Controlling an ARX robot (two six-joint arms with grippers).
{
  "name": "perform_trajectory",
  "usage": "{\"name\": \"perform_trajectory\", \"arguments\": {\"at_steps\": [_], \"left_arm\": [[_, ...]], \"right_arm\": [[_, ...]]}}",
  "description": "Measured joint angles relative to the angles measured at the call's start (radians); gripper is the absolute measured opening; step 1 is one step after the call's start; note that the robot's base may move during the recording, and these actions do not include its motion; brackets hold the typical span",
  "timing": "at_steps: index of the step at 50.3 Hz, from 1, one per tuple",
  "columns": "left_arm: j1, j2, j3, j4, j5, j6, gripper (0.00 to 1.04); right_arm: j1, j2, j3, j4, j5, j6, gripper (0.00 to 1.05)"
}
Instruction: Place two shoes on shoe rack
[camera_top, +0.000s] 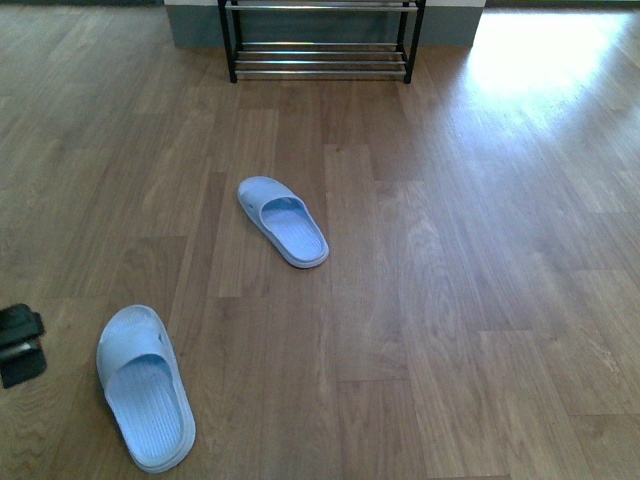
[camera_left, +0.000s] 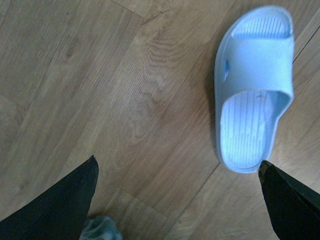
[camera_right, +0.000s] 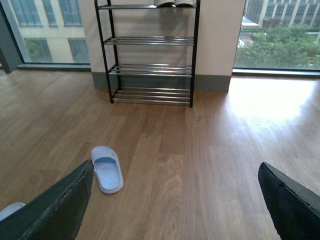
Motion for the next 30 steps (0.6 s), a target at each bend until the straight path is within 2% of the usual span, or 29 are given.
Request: {"name": "perform_trajectory", "arguments": {"at_steps": [12, 25, 30], "left_arm": [[-0.065, 0.325, 0.167, 0.101, -0.034, 0.208, 0.95], [-0.059, 0.603, 0.363, 0.187, 0.019, 0.236, 0.95], [-0.055, 0.668, 0.429, 0.211, 0.005, 0.257, 0.95]], "right_arm": [[0.000, 0.000, 0.000, 0.000, 0.000, 0.000, 0.95], [0.000, 0.000, 0.000, 0.000, 0.000, 0.000, 0.95], [0.000, 0.000, 0.000, 0.000, 0.000, 0.000, 0.95]]}}
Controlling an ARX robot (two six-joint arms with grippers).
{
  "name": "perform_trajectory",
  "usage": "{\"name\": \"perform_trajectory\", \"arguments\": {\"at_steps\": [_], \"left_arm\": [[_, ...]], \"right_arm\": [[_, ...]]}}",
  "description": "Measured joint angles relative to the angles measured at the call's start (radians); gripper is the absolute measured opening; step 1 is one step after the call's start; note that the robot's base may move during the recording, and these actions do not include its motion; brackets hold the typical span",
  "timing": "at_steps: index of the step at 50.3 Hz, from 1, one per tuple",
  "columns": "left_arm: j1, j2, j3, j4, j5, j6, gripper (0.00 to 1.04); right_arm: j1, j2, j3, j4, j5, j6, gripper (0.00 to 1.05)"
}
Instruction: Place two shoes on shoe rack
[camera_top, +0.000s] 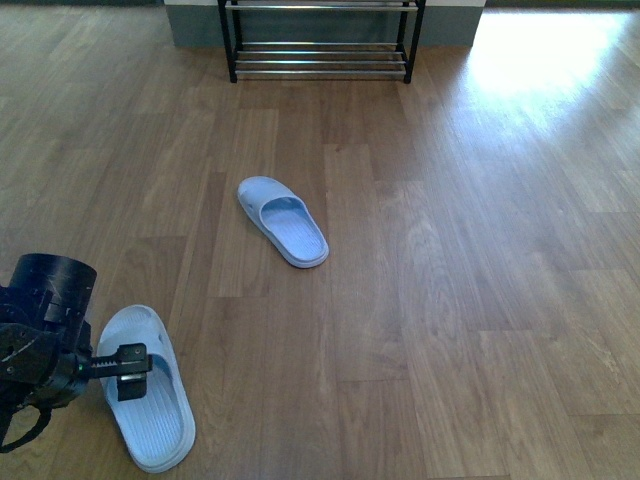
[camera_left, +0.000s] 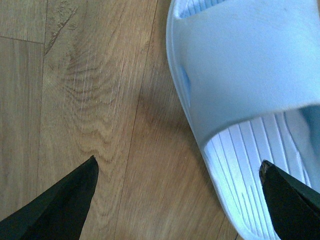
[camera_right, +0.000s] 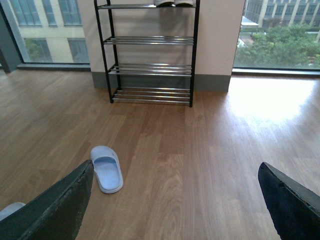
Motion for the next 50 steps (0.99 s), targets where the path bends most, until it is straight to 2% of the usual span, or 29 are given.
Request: {"name": "perform_trajectory", "arguments": {"at_steps": [15, 26, 28, 35, 41, 50], "left_arm": [[0.024, 0.157, 0.169, 0.026, -0.050, 0.089, 0.95], [0.024, 0.189, 0.191, 0.093, -0.061, 0.143, 0.94], [0.024, 0.199, 0.196, 0.118, -0.101, 0.163, 0.86], [0.030, 0.209, 0.203, 0.126, -0.122, 0.184, 0.66], [0.032, 0.213, 0.203, 0.131, -0.121, 0.194, 0.52], [0.034, 0.224, 0.207, 0.141, -0.121, 0.216, 0.20]], "right_arm": [[0.000, 0.000, 0.000, 0.000, 0.000, 0.000, 0.95], [0.000, 0.000, 0.000, 0.000, 0.000, 0.000, 0.95], [0.000, 0.000, 0.000, 0.000, 0.000, 0.000, 0.95], [0.000, 0.000, 0.000, 0.000, 0.000, 0.000, 0.95], [0.000, 0.000, 0.000, 0.000, 0.000, 0.000, 0.95], [0.000, 0.000, 0.000, 0.000, 0.000, 0.000, 0.95]]}}
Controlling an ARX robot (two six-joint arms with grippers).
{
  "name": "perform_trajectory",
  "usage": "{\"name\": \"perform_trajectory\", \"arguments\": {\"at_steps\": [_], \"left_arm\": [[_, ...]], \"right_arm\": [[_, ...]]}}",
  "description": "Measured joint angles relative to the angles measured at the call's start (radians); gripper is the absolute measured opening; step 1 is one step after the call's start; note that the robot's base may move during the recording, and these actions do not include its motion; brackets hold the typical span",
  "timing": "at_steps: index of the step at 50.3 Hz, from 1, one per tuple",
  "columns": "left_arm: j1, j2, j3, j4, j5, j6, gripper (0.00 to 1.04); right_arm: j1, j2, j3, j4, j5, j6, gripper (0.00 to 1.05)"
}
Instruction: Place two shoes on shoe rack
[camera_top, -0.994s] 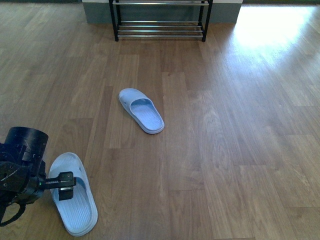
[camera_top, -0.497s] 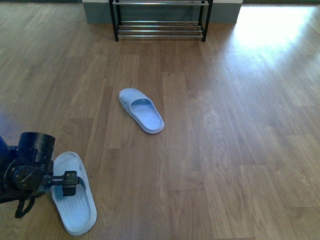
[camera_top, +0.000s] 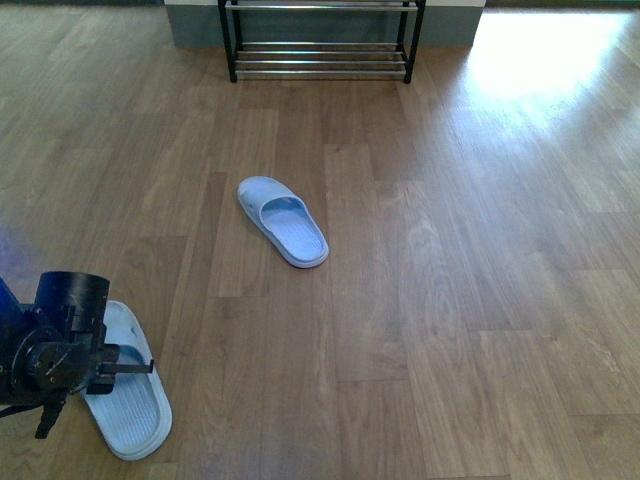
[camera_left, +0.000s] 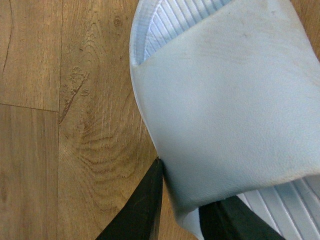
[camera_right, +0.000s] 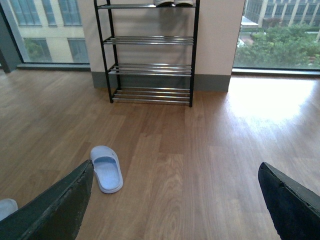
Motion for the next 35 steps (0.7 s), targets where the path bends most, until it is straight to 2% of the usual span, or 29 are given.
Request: {"name": "perform_trajectory", "arguments": {"at_steps": [5, 13, 17, 23, 35], "left_arm": [[0.007, 0.003, 0.005, -0.003, -0.023, 0.003, 0.02], [0.008, -0.017, -0.018, -0.021, -0.022, -0.018, 0.02], [-0.001, -0.099, -0.094, -0.053, 0.016, -0.068, 0.02], [-0.034, -0.313, -0.238, -0.076, 0.035, -0.111, 0.02], [-0.031, -0.853, -0.526, -0.045, -0.040, -0.075, 0.02]], "right_arm": [[0.000, 0.000, 0.000, 0.000, 0.000, 0.000, 0.95], [0.000, 0.000, 0.000, 0.000, 0.000, 0.000, 0.95], [0.000, 0.000, 0.000, 0.000, 0.000, 0.000, 0.95], [0.000, 0.000, 0.000, 0.000, 0.000, 0.000, 0.95], [0.000, 0.000, 0.000, 0.000, 0.000, 0.000, 0.95]]}}
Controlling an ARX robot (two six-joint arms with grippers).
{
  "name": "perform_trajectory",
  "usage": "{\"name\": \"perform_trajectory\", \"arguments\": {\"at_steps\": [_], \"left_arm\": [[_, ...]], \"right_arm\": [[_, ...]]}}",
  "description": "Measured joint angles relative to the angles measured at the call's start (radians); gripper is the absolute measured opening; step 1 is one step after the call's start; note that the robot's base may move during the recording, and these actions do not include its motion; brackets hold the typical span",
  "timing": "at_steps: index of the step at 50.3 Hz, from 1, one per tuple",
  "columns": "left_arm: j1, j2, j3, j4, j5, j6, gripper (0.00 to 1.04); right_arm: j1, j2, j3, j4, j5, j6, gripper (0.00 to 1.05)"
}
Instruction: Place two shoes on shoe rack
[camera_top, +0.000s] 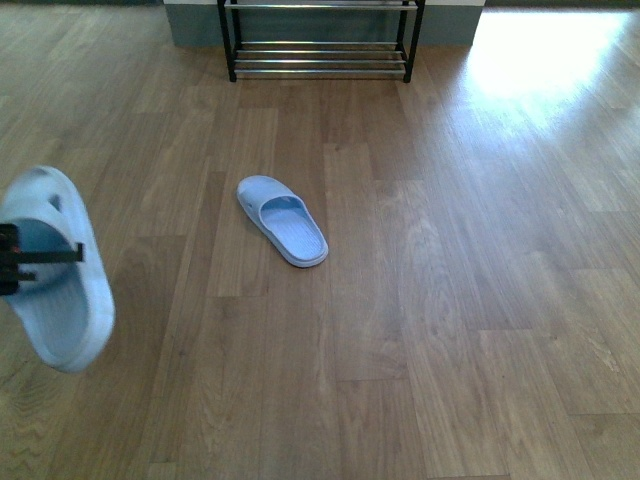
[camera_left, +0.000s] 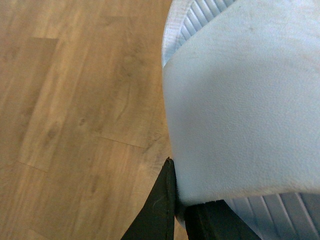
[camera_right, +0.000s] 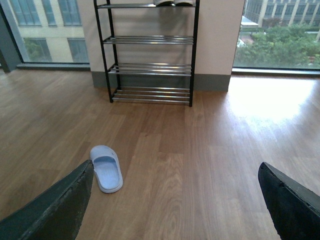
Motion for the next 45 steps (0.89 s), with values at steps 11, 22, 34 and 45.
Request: {"name": "perform_trajectory", "arguments": {"at_steps": [11, 22, 34, 45], "left_arm": [[0.021, -0.584, -0.297, -0.040, -0.121, 0.099, 0.02], [-0.027, -1.186, -0.505, -0.207, -0.285, 0.208, 0.02], [-0.048, -1.912, -0.658, -0.538, -0.335, 0.248, 0.02], [0.158, -1.731, -0.678, -0.511, 0.000, 0.064, 0.02]], "right_arm": [[0.000, 0.000, 0.000, 0.000, 0.000, 0.000, 0.95], [0.000, 0.000, 0.000, 0.000, 0.000, 0.000, 0.95], [0.000, 0.000, 0.000, 0.000, 0.000, 0.000, 0.95], [0.000, 0.000, 0.000, 0.000, 0.000, 0.000, 0.95]]}}
